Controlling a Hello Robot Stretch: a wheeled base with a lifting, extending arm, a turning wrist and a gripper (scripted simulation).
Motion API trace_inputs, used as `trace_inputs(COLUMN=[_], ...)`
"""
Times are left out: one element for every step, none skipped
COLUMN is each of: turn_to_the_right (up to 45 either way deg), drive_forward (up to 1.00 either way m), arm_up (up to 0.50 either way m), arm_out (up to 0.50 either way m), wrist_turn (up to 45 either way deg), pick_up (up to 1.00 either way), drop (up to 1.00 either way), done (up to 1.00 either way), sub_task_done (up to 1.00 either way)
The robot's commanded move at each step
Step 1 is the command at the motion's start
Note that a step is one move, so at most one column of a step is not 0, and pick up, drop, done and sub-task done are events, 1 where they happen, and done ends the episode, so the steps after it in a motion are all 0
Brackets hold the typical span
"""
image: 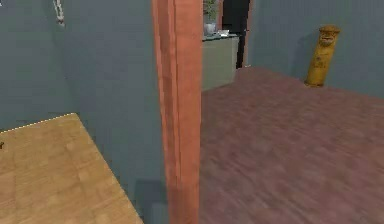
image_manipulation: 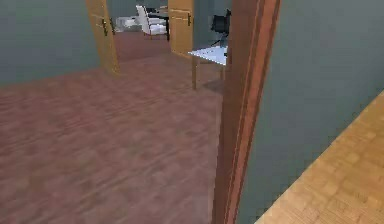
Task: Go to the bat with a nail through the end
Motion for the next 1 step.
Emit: trace_inputs(turn_to_the_right=[45.0], drive_forward=[0.00], arm_up=[0.00], arm_out=[0.00], wrist_turn=[0.0], pick_up=[0.00], drop=[0.00], done=[0.00], sub_task_done=[0.00])
